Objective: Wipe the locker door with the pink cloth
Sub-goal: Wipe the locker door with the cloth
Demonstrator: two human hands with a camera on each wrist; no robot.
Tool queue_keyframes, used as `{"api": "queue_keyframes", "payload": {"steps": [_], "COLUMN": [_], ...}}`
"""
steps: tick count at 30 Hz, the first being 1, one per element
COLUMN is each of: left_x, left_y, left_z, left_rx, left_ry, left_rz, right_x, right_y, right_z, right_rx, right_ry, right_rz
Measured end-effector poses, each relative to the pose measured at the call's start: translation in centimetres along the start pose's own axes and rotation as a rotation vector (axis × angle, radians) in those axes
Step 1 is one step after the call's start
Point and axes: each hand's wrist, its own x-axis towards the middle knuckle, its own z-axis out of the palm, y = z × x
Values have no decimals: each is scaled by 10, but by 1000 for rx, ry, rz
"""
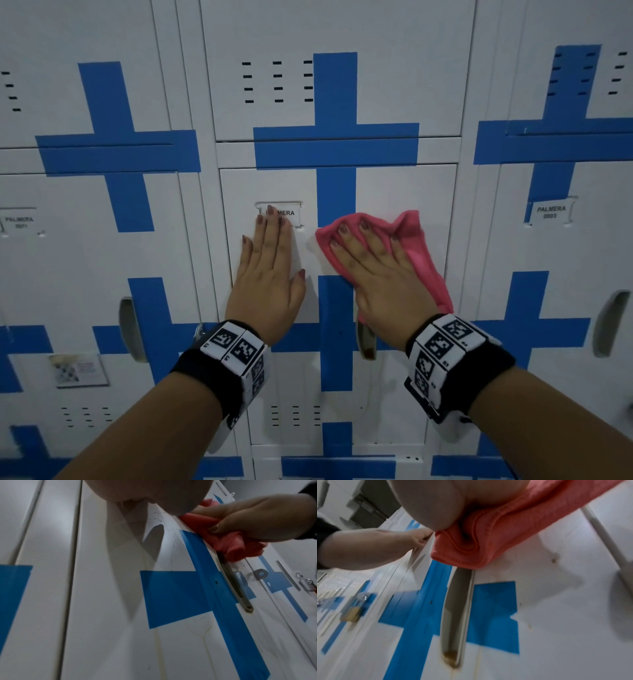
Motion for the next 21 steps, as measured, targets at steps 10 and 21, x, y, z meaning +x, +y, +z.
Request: {"api": "queue_keyframes", "payload": {"steps": [10,21], "left_x": [3,4], "left_y": [-4,-3], "left_z": [-5,-3], "left_rx": [-17,-17], "left_ry": [1,5], "left_rz": [12,5], "right_x": [-38,0], "right_y": [25,15], "right_z": [8,-21], "right_rx": [-5,76], "right_ry": [-28,121], "right_rz": [-59,155]}}
